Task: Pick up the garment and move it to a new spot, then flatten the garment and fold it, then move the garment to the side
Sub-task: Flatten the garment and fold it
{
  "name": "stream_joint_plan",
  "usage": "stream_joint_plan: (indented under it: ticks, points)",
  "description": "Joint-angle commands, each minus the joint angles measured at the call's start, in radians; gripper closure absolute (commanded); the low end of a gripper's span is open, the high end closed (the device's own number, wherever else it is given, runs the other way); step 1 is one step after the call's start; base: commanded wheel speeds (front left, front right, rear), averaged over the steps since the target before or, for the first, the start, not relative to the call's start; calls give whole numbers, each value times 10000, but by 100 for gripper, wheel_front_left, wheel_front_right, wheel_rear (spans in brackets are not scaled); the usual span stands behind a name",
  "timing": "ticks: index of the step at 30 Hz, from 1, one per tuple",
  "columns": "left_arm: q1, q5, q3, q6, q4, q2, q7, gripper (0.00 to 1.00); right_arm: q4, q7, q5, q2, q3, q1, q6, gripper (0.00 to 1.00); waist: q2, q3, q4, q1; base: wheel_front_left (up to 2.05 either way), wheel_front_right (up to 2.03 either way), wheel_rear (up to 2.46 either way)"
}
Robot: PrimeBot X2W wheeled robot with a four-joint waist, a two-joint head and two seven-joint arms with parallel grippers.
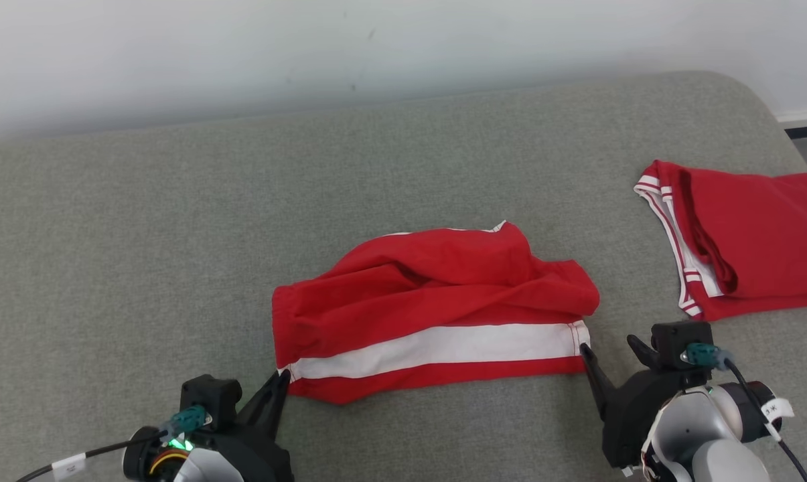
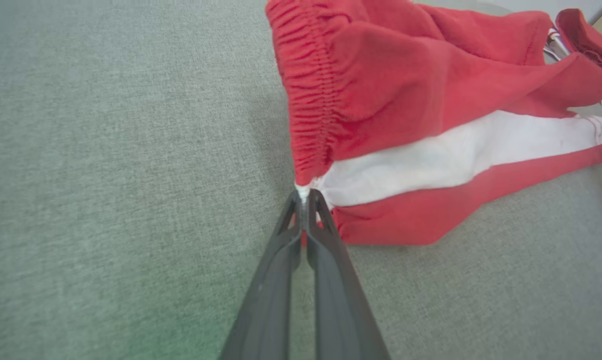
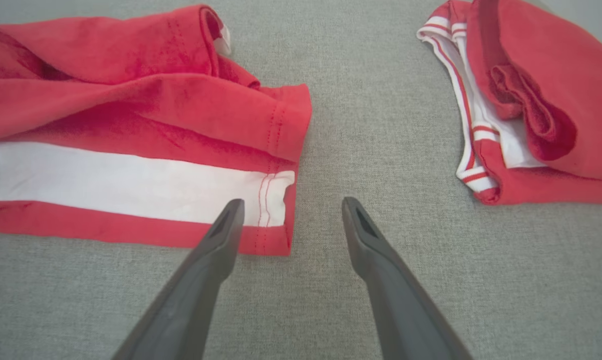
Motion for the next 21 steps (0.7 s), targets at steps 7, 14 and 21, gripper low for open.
stream_joint_plan:
  ticks: [7, 14, 21]
  points:
    - [-244, 4, -67, -36, 76, 51, -64, 100, 849, 66, 302, -127, 394, -549, -21, 7, -1, 75, 107, -1, 0, 0, 0]
    - [-280, -52, -105, 5, 60, 85, -59, 100, 1427, 8, 377, -146, 593, -932, -21, 12, -1, 152, 147, -1, 0, 0, 0]
    - [-312, -101, -147, 30, 66, 116, -76, 100, 1881, -52, 480, -78, 731, -1232, -21, 58, -1, 165, 214, -1, 0, 0, 0]
